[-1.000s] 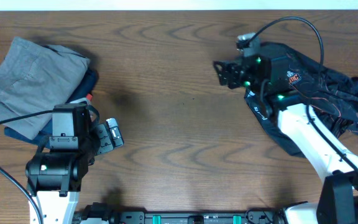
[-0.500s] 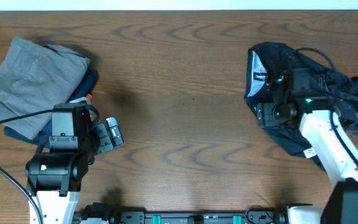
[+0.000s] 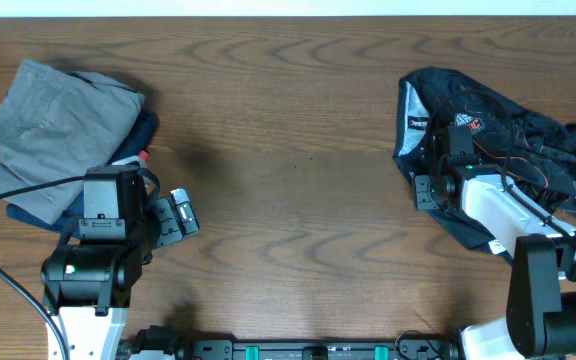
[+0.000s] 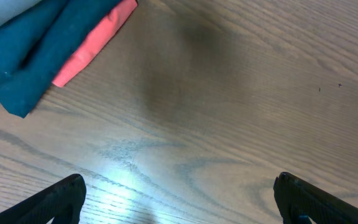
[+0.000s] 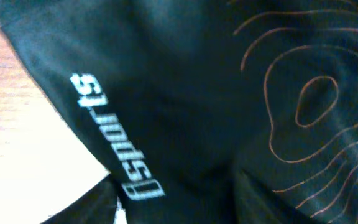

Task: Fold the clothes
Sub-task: 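Drag the black jersey with the right gripper toward table center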

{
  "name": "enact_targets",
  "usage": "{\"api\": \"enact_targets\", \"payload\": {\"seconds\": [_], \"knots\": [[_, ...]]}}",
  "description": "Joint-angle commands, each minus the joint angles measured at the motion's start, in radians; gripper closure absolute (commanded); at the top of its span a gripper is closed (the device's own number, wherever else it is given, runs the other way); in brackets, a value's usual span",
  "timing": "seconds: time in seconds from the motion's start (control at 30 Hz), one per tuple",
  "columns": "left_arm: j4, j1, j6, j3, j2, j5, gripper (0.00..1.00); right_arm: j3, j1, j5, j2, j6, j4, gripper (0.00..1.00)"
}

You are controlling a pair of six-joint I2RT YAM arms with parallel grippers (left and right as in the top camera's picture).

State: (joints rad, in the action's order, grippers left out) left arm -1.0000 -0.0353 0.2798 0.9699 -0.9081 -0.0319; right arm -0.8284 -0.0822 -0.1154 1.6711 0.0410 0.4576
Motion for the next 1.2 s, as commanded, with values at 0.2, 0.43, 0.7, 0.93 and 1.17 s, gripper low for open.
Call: {"api": "enact_targets", "payload": {"seconds": [0.2,0.43,0.7,0.93,1.17], "knots": [[-0.005,0.004,-0.015,0.018,0.001,-0.011,0.02,-0.003,-0.116,0.409,0.026,-0.013,-0.076,0.99],[0.038,0.004,-0.015,0.018,0.001,-0.014,0.02,-0.11,-0.382,0.64,0.016,0.102,-0.354,0.99],[0.086,0.004,-0.012,0.016,-0.022,-0.042,0.02,-0.14,-0.504,0.297,0.006,0.2,-0.38,0.39],[0.09,0.003,-0.012,0.014,-0.127,-0.278,0.02,-0.14,-0.34,0.028,-0.138,0.262,-0.071,0.32],[0.146,-0.072,0.079,-0.016,-0.314,-0.423,0.02,-0.139,-0.145,-0.09,-0.282,0.259,0.272,0.27]]}}
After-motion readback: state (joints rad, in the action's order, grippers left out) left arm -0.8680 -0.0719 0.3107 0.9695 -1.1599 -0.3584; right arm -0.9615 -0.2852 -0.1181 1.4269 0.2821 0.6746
